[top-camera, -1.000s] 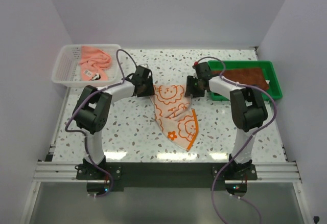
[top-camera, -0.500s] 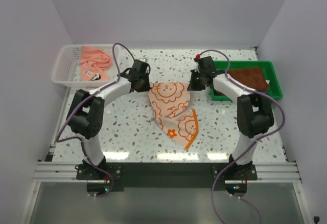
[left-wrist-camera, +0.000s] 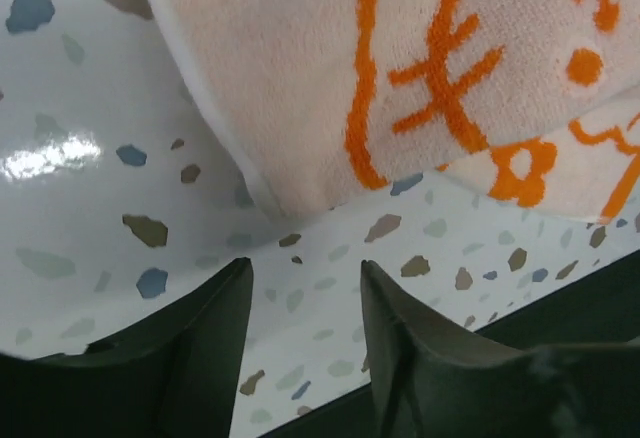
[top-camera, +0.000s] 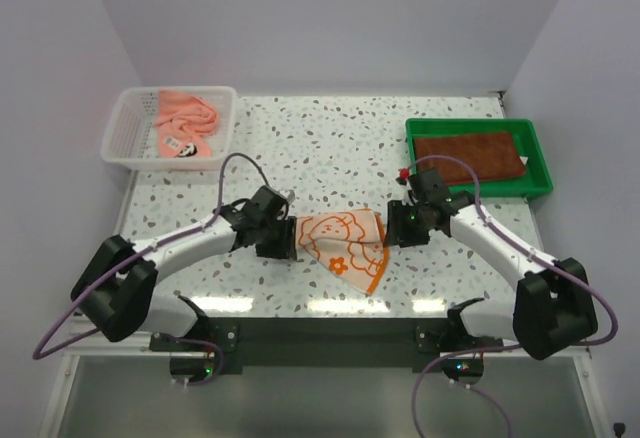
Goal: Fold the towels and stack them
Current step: Flatten out the crumpled towel
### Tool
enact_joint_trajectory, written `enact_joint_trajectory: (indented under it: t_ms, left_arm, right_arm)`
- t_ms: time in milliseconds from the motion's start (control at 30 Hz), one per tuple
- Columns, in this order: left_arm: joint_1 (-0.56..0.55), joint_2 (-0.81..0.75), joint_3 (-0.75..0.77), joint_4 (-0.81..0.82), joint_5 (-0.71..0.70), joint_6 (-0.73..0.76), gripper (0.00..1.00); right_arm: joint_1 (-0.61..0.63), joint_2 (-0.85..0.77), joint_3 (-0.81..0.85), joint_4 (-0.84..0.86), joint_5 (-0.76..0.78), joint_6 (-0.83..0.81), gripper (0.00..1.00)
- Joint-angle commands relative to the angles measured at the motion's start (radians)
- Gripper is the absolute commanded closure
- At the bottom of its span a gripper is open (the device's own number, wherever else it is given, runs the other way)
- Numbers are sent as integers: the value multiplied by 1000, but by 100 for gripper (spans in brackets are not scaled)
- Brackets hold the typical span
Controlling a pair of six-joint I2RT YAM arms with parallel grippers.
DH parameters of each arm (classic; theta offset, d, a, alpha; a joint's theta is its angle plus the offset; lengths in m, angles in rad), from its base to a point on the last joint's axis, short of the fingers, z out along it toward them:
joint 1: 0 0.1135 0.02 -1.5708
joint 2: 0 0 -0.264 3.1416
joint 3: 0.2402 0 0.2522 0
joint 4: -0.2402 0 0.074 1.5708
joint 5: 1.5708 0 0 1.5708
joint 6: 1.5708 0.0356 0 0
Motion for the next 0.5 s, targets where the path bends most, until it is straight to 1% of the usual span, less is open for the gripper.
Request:
enact_joint_trajectory:
  t_ms: [0,33,67,133,200,233,267,367,400,467]
  left_arm:
    - [-2,-161,-4,-22,13,-48,45]
    - [-1,-178,6,-38,-18,-43,39]
    - [1,-187,19,-47,-71,-36,37]
    - [15,-190,59,-58,-101,-7,30]
    - [36,-161,82,-40,-112,9,27]
    - [65,-149,84,-26,-112,9,25]
    - [84,-131,90,-13,-101,9,25]
    - [151,-59,98,49,-44,0,26]
    - [159,-23,104,85,-33,-5,27]
    - [165,12,133,103,-18,-13,28]
  right_arm:
    - [4,-86,70,-110,-3,-57,46]
    - [4,-86,90,-121,-3,-69,44]
    - [4,-80,109,-113,2,-95,44]
    - [4,-60,155,-87,19,-111,43]
    - [3,6,211,-53,40,-126,44]
    - [3,35,232,-46,45,-126,45]
    - [1,92,249,-17,45,-114,45]
    - [4,170,302,49,22,-68,46]
    - [3,216,318,63,19,-54,46]
    - [1,261,328,97,-6,-19,43]
